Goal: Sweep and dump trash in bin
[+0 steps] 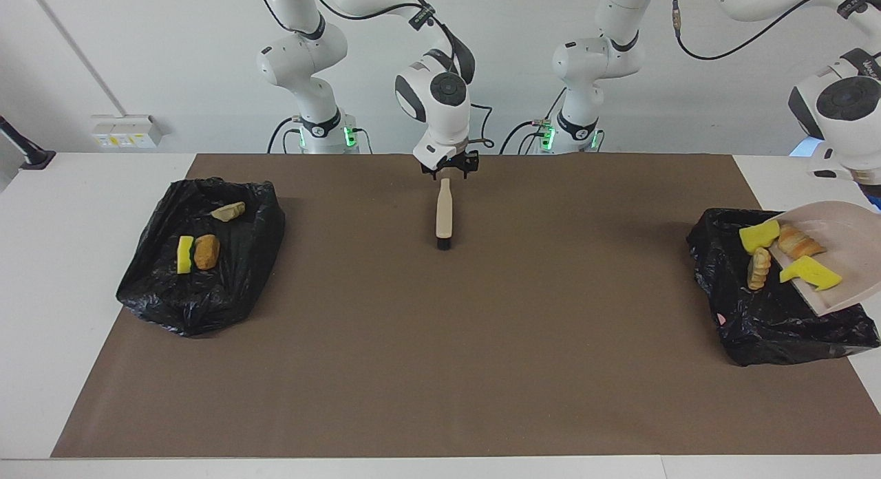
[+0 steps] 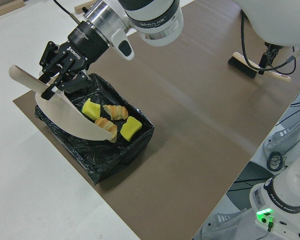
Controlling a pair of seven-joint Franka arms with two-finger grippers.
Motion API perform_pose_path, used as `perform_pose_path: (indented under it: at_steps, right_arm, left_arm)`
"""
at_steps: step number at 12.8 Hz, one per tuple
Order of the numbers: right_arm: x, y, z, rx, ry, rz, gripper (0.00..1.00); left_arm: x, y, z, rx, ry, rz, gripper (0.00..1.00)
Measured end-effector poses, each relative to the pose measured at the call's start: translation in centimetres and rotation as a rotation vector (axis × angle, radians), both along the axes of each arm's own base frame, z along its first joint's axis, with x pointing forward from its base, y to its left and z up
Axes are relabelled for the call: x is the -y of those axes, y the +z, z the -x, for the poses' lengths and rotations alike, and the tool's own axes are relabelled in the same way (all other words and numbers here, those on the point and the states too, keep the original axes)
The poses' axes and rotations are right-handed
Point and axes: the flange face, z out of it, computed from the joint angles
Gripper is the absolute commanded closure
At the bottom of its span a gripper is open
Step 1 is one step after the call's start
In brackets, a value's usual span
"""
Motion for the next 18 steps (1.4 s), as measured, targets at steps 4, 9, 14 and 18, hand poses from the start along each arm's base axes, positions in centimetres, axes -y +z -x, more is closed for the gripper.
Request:
perform_pose_path:
  at_steps: [4,9,14,18]
  right_arm:
    - [4.3,2.7,-6.5,0.141,-0.013,0.024,0.00]
    - [12.8,6.7,-14.4,0.259,0.047,0.030,0.00]
    - [18.1,13.8,-18.9,0.324,-0.015,0.059,0.00]
    - [21.8,20.1,-19.7,0.266,-0.001,0.093,0.00]
  left_arm:
    - [1.1,3.3,-0.6,0.021,0.040,-0.041,1.00]
    - [9.1,2.5,-1.3,-0.036,0.127,0.076,1.00]
    - [15.8,0.5,-0.5,0.040,0.296,0.311,1.00]
    - [20.3,-1.2,0.2,0.106,0.463,0.523,1.00]
